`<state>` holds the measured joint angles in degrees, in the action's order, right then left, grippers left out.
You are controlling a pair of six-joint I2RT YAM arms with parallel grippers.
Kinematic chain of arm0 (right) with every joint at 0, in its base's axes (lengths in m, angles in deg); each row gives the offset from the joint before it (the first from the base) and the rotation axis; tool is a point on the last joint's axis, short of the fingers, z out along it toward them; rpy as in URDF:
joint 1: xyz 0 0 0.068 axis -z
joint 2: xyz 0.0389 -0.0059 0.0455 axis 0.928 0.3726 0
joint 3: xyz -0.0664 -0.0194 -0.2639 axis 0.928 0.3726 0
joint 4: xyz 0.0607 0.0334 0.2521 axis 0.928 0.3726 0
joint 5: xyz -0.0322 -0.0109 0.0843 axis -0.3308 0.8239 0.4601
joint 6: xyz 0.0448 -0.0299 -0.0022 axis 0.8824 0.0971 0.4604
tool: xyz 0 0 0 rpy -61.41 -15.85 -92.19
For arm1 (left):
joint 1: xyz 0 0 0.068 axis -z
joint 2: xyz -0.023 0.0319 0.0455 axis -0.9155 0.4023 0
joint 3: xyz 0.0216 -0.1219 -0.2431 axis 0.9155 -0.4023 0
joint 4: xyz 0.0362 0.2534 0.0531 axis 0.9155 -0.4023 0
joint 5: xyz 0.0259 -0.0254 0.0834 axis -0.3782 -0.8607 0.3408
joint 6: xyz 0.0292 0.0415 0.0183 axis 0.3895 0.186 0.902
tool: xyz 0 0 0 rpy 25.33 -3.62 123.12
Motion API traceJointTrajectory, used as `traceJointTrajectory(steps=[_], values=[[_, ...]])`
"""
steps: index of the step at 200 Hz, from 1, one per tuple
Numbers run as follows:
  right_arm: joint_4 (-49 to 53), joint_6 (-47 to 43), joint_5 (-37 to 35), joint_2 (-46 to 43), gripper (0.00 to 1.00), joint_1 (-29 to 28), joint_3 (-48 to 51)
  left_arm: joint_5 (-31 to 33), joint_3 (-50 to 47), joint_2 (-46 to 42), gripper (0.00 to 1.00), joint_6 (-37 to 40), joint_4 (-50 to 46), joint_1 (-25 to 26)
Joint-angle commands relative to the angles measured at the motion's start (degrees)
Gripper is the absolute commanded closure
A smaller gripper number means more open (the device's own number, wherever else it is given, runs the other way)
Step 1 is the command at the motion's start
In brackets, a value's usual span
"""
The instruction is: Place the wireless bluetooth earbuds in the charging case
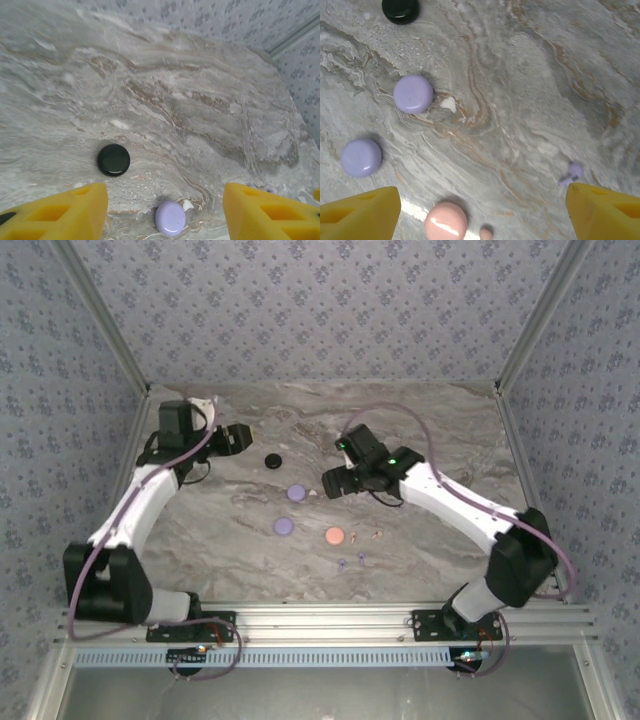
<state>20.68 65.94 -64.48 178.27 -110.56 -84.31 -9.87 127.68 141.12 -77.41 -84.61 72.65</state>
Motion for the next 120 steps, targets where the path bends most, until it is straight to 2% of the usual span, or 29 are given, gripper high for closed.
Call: traceJointTrajectory(steps=[1,18,36,69,120], values=[[3.67,-3.58,-3.36,7.29,0.14,-3.14,-6.72,10.61,-4.06,-8.34,0.37,2.69,1.33,-0.22],[4.42,-4.27,-3.8,13.82,0.16,-4.78,-12.07,19.72,-8.28,-14.86,0.28,4.08,1.8,-0.35],[5.53,-4.67,-3.79,20.52,0.17,-5.94,-17.71,24.85,-11.87,-20.42,0.19,4.13,1.99,-0.84],[7.26,-4.49,-2.95,29.75,0.17,-6.76,-25.63,26.77,-13.67,-25.66,0.15,3.8,-0.27,-1.3],[9.75,-4.18,-1.64,38.19,0.19,-6.78,-33.19,27.09,-13.06,-27.02,0.14,4.16,-2.36,-1.39]])
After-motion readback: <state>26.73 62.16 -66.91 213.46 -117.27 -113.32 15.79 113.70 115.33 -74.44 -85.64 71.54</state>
